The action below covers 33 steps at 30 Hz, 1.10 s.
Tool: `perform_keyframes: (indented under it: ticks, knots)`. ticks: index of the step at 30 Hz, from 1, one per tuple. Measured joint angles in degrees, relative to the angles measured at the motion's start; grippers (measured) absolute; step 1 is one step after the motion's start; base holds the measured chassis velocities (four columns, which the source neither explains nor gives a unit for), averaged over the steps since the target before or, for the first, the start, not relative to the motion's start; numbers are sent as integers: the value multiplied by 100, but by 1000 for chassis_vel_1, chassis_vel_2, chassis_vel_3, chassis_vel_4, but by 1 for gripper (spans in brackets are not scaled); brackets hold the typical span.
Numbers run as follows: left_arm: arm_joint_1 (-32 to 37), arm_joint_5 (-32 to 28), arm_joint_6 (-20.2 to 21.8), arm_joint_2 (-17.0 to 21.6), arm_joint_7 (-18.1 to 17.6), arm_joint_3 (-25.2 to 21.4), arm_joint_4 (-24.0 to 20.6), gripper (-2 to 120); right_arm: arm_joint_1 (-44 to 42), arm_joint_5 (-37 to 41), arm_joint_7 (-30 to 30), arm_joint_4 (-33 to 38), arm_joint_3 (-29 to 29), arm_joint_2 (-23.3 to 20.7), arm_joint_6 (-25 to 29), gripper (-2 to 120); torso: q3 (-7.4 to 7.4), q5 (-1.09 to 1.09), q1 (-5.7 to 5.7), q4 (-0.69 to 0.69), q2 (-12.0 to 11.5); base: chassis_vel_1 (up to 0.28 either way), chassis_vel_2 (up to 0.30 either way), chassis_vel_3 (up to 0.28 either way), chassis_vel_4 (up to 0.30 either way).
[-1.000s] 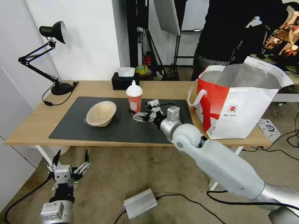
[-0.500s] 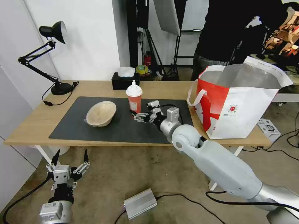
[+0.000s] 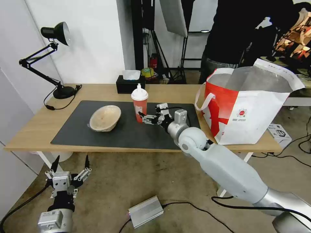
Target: Pick up the trash from the table and place it into the takeout bag.
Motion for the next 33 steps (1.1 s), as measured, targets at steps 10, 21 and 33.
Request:
perform_keyframes:
  ticks: [10,21,33]
  knots:
    - [-34,-17,0,0,1,-38,49,98,111,-49,-85,-410,-65,172,78,100,0,0,0,0,0,0,0,0,0]
    - [-65,-90,-5,6,1,-71,85,98,250,-85,-94,-707,-208,405,100,100,0,0,0,0,0,0,0,0,0]
    - [-79,-110,-8,2,0,-80,91,98,361,-170,-192,-1081,-278,529,194,100,0,0,0,0,0,0,0,0,0]
